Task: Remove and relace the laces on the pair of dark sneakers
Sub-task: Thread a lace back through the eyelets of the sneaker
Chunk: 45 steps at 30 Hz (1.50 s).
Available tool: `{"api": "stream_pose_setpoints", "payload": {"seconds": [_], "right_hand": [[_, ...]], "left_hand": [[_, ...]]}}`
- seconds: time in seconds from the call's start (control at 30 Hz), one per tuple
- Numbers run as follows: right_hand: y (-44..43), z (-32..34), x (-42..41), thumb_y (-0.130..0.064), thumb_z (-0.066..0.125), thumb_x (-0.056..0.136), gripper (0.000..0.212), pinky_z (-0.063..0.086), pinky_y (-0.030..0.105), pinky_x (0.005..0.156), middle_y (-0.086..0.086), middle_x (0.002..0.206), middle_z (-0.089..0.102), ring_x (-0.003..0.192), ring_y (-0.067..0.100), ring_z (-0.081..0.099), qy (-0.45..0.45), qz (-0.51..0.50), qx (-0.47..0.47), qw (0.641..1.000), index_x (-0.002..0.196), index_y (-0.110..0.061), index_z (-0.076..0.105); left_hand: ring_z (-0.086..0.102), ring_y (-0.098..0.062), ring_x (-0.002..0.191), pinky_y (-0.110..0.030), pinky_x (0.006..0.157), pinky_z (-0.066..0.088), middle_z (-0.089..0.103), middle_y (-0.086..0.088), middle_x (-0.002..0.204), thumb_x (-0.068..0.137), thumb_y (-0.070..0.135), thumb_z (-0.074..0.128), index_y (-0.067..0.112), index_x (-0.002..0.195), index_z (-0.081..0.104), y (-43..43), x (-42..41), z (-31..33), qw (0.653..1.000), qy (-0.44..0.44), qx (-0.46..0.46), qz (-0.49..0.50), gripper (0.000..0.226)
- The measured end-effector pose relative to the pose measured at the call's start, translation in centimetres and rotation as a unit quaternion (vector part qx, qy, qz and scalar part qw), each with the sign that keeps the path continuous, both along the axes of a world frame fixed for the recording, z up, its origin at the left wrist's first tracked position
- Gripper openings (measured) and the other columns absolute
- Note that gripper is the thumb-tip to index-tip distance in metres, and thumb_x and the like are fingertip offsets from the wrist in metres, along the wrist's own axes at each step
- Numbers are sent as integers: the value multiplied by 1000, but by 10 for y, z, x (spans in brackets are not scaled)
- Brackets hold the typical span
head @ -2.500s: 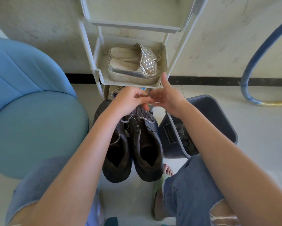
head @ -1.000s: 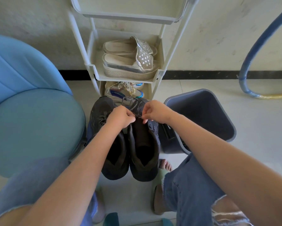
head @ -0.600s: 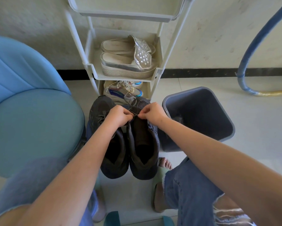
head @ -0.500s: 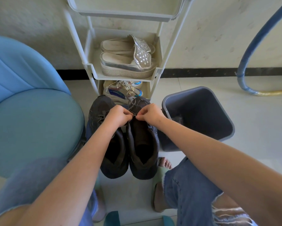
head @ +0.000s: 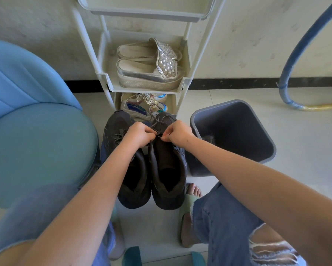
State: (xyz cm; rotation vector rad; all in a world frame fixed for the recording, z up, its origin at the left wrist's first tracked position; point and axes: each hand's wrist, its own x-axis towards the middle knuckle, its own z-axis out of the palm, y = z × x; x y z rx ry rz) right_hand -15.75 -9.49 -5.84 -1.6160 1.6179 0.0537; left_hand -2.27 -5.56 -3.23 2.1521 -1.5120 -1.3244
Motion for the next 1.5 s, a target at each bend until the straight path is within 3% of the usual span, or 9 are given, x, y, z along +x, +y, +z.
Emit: {"api": "stream_pose_setpoints", "payload": {"seconds": [0.17,0.43,0.53,0.63,0.83,0.97,1.13,1.27,1.5], "right_hand": [[3,-4,3,-21,73,83,8,35,46,109,5,99,70,113,24,55,-16,-50,2,999,76,-21,69],[5,-10,-1,-19,74,82,22,32,48,112,-4,76,65,105,24,61,-74,-116,18,990,62,-24,65],[8,-10,2,-21,70,85,6,23,40,112,4,100,68,120,25,47,-18,-47,1,999,84,-16,74],[10,-8,5,-19,60,91,17,19,37,106,9,116,63,127,27,35,27,4,-36,999,98,-14,74],[5,-6,4,-19,58,91,19,23,37,101,10,115,63,125,28,36,55,31,-36,997,99,-13,74],[5,-7,8,-14,52,93,23,23,38,102,12,117,61,124,31,36,89,89,-44,991,101,-12,73],[1,-6,1,-15,62,86,15,23,39,103,7,107,68,118,27,45,40,45,-30,998,91,-11,76],[4,-6,1,-17,65,87,15,16,41,109,-1,103,72,121,22,46,1,-23,-10,1000,73,-19,70],[8,-13,6,-20,64,89,17,14,43,110,1,102,71,120,23,47,-5,-67,-35,997,75,-17,72]], "left_hand": [[61,-20,102,-23,80,41,68,-7,109,90,12,56,16,114,69,0,0,1,1000,3,1,7,28],[61,-21,105,-24,83,41,68,-9,111,90,12,56,16,114,69,1,-1,-1,1000,7,-5,19,28],[60,-19,106,-25,84,41,67,-6,115,88,16,60,16,114,69,1,-4,-3,1000,-7,-10,18,27],[61,-18,105,-28,85,46,69,-2,111,81,29,68,20,113,70,3,-10,-4,998,-48,-22,16,33],[62,-17,104,-31,85,49,68,1,113,77,37,71,24,119,66,5,-12,-2,995,-90,-20,-25,44],[63,-19,93,-29,72,49,68,3,99,75,40,70,28,109,69,10,-19,-2,986,-148,-32,-71,36],[63,-24,100,-30,74,46,68,-1,106,81,32,66,25,114,67,10,-21,-8,977,-190,-79,-47,34],[63,-22,101,-31,80,48,70,-3,109,87,26,62,22,114,69,9,-14,-13,990,-122,-68,-15,28],[62,-23,100,-33,86,48,69,-7,108,91,16,54,20,115,69,4,-4,-21,998,-44,-32,12,28]]}}
